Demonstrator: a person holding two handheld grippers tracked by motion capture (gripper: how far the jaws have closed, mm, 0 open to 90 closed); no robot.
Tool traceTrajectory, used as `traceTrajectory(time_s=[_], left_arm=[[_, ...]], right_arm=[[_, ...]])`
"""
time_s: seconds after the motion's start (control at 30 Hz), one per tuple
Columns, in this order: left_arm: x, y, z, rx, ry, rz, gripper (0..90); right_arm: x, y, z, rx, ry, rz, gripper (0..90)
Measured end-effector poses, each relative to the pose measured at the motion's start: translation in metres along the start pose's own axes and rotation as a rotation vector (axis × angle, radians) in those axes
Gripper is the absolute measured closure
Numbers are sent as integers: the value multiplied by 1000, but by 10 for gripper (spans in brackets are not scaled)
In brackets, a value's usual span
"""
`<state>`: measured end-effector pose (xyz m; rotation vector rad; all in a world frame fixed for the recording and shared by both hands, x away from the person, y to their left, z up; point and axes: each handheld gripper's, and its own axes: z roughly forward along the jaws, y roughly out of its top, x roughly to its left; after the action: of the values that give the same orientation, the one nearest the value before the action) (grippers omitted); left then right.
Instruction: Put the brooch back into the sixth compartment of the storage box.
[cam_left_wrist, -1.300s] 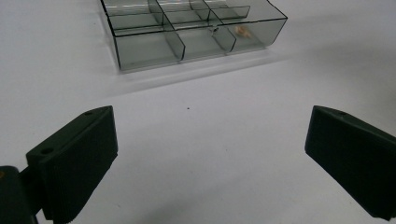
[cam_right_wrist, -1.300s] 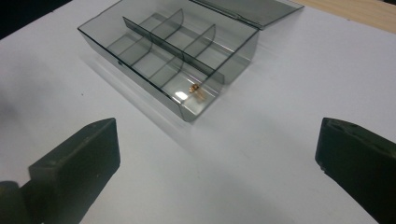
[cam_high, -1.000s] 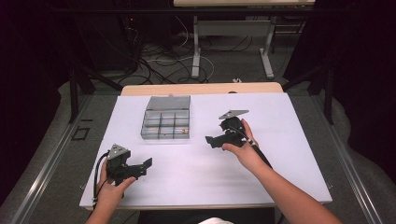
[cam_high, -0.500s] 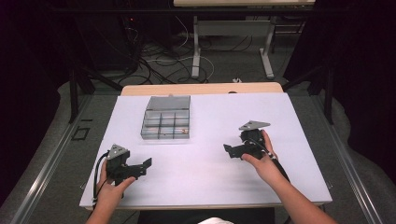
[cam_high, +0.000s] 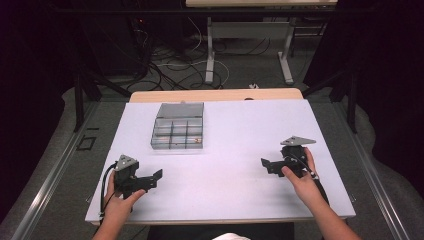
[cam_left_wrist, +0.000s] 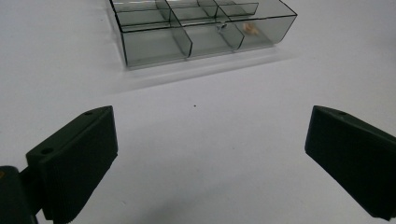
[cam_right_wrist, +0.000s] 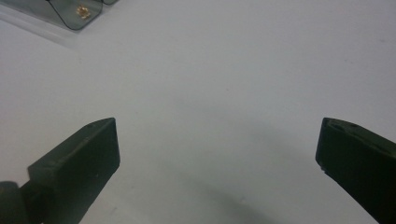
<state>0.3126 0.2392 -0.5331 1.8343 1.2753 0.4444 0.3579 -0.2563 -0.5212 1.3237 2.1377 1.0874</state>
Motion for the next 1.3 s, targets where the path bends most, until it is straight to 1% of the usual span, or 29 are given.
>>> traceTrajectory(time_s=[0.1, 0.27, 0.3, 0.37, 0.43, 0.47, 0.5, 0.57, 0.67, 0.7, 0.8, 0.93, 1.1, 1.3], left_arm=[[0, 0, 0, 6, 0, 0, 25], [0, 0, 0, 4, 2, 0, 25], [0, 0, 0, 5, 2, 0, 25], [0, 0, 0, 5, 2, 0, 24], [0, 0, 0, 1, 3, -5, 24], [0, 0, 0, 4, 2, 0, 24], [0, 0, 0, 1, 2, -4, 25], [0, 0, 0, 1, 3, -4, 24], [1, 0, 0, 2, 4, -8, 25], [1, 0, 0, 3, 4, -7, 25], [0, 0, 0, 5, 4, -4, 25], [0, 0, 1, 6, 3, -2, 25], [0, 0, 1, 4, 4, -2, 25], [0, 0, 1, 4, 5, -1, 24]], right_arm=[[-7, -7, -5, 1, -14, -4, 0], [-21, -18, -10, 3, -32, 16, 0], [-23, -20, -10, 5, -30, 18, 0], [-28, -24, -10, 7, -26, 43, 0], [-33, -27, -9, 11, -6, 59, 0], [-34, -29, -9, 8, -5, 67, 0], [-36, -30, -9, 8, -8, 67, 0], [-39, -32, -8, 8, -23, 49, 0], [-43, -36, -7, 12, -32, 51, 0], [-44, -37, -7, 13, -28, 40, 0], [-47, -39, -6, 25, -41, 20, 0], [-51, -42, -3, 27, -35, 38, 0], [-56, -45, -1, 44, -34, 65, 0], [-60, -47, 2, 55, -43, 98, 0]])
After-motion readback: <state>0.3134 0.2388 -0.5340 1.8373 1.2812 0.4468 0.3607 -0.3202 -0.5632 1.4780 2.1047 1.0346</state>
